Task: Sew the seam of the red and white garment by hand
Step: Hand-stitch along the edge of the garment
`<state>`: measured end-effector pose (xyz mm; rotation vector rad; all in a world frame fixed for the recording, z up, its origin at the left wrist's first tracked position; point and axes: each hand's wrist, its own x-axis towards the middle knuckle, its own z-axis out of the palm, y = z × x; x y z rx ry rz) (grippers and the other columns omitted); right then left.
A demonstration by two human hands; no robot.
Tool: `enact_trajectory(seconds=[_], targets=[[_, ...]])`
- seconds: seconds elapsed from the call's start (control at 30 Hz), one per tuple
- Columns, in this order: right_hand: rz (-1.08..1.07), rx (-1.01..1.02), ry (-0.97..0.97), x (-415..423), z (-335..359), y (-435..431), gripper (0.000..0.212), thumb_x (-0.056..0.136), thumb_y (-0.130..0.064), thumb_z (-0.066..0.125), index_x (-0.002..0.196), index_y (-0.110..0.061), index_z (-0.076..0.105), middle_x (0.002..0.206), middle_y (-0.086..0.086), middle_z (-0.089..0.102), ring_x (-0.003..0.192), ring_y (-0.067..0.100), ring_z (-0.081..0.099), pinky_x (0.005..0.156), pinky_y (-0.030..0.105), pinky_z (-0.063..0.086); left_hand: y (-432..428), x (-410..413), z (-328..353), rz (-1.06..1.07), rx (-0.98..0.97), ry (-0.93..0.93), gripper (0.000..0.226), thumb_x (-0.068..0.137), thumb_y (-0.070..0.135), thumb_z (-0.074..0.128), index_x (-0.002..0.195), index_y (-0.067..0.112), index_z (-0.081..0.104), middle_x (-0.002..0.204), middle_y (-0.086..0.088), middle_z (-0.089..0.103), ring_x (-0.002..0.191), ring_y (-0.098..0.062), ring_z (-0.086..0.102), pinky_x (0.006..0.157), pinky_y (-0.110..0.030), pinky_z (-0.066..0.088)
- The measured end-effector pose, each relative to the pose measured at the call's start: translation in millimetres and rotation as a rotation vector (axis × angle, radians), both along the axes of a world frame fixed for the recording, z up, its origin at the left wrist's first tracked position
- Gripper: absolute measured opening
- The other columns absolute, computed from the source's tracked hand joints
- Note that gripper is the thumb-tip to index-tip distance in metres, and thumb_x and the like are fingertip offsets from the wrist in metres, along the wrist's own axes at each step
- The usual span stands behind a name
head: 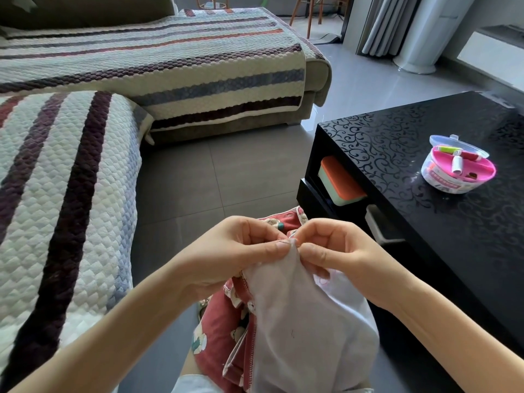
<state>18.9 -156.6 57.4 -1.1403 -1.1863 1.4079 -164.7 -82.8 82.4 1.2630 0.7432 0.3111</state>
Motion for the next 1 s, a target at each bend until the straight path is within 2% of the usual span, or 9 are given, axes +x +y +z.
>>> enact_trajectory(seconds=[0.1, 0.3, 0.43, 0.5, 0.57, 0.67, 0.8, 0.93, 1.0], targets=[[-0.075, 0.032, -0.092, 6.9, -4.4, -4.9, 0.005, 0.085, -0.003, 0.062, 0.081, -0.001, 0.063, 0.064, 0.009, 0.062, 0.057, 0.017, 0.057, 0.051, 0.022, 0.046, -0.3, 0.0, -3.5, 0.013, -0.025, 0.002, 0.018, 0.068, 0.021, 0.07, 0.078, 0.006, 0.075, 0.076, -0.009, 0.069, 0.066, -0.011, 0.062, 0.057, -0.017, 0.05], [-0.205, 0.188, -0.141, -5.8, -7.3, -6.2, 0.017, 0.086, 0.007, 0.06, 0.078, -0.007, 0.065, 0.06, 0.006, 0.064, 0.054, 0.014, 0.059, 0.054, 0.02, 0.048, -4.5, 10.4, -9.5, 0.067, 0.018, -0.026, 0.011, 0.067, 0.023, 0.07, 0.071, 0.015, 0.076, 0.075, -0.004, 0.072, 0.069, -0.009, 0.065, 0.06, -0.017, 0.05], [-0.193, 0.303, -0.37, -10.6, -7.4, -10.4, 0.019, 0.09, -0.012, 0.054, 0.1, -0.027, 0.061, 0.069, 0.009, 0.067, 0.06, 0.021, 0.065, 0.062, 0.036, 0.056, -3.3, 12.2, -12.1, 0.055, 0.1, -0.033, 0.016, 0.076, 0.024, 0.072, 0.079, 0.009, 0.076, 0.081, -0.008, 0.073, 0.075, -0.012, 0.066, 0.066, -0.019, 0.051], [-0.182, 0.355, -0.498, -11.2, -7.7, -13.7, 0.024, 0.094, -0.021, 0.049, 0.102, -0.042, 0.057, 0.07, 0.008, 0.066, 0.062, 0.026, 0.064, 0.064, 0.046, 0.054, -3.8, 12.6, -12.5, 0.05, 0.108, -0.033, 0.02, 0.076, 0.026, 0.071, 0.08, 0.007, 0.076, 0.081, -0.009, 0.073, 0.075, -0.013, 0.066, 0.067, -0.02, 0.051], [-0.178, 0.369, -0.55, -10.9, -8.8, -14.7, 0.013, 0.094, -0.036, 0.047, 0.099, -0.044, 0.056, 0.069, 0.008, 0.064, 0.061, 0.032, 0.061, 0.062, 0.05, 0.052, -4.3, 13.9, -13.7, 0.05, 0.128, -0.025, 0.02, 0.074, 0.027, 0.071, 0.079, 0.008, 0.075, 0.079, -0.008, 0.072, 0.073, -0.012, 0.065, 0.066, -0.021, 0.051], [-0.243, 0.344, -0.586, -6.5, -10.7, -11.7, 0.014, 0.09, -0.044, 0.05, 0.09, -0.033, 0.059, 0.072, 0.0, 0.067, 0.064, 0.02, 0.064, 0.059, 0.044, 0.053, -4.7, 17.2, -16.1, 0.027, 0.202, 0.011, 0.018, 0.074, 0.031, 0.08, 0.078, 0.014, 0.076, 0.08, -0.01, 0.073, 0.075, -0.015, 0.064, 0.07, -0.029, 0.052], [-0.461, 0.634, -0.96, -5.8, -3.1, -8.9, 0.008, 0.086, -0.026, 0.065, 0.081, -0.022, 0.069, 0.088, -0.01, 0.061, 0.08, 0.01, 0.057, 0.069, 0.028, 0.047, -3.6, 19.1, -16.6, 0.025, 0.233, 0.035, 0.013, 0.075, 0.026, 0.075, 0.079, 0.014, 0.076, 0.075, 0.001, 0.072, 0.071, -0.006, 0.062, 0.07, -0.021, 0.049], [-0.383, 0.803, -0.879, -4.7, -1.2, -4.6, 0.009, 0.086, -0.012, 0.063, 0.078, -0.012, 0.069, 0.089, -0.004, 0.057, 0.09, 0.013, 0.052, 0.08, 0.027, 0.041, -2.4, 20.7, -15.4, 0.006, 0.323, 0.065, 0.012, 0.079, 0.023, 0.075, 0.085, 0.013, 0.076, 0.084, -0.005, 0.074, 0.078, -0.01, 0.065, 0.076, -0.033, 0.052], [-0.291, 0.764, -0.743, -0.7, -2.4, -3.6, 0.009, 0.088, -0.014, 0.059, 0.082, -0.016, 0.064, 0.092, -0.003, 0.059, 0.099, 0.02, 0.056, 0.087, 0.032, 0.043, -3.7, 23.2, -13.2, -0.006, 0.382, 0.068, 0.009, 0.082, 0.02, 0.074, 0.085, 0.012, 0.076, 0.077, 0.004, 0.072, 0.075, -0.004, 0.063, 0.072, -0.025, 0.051]])
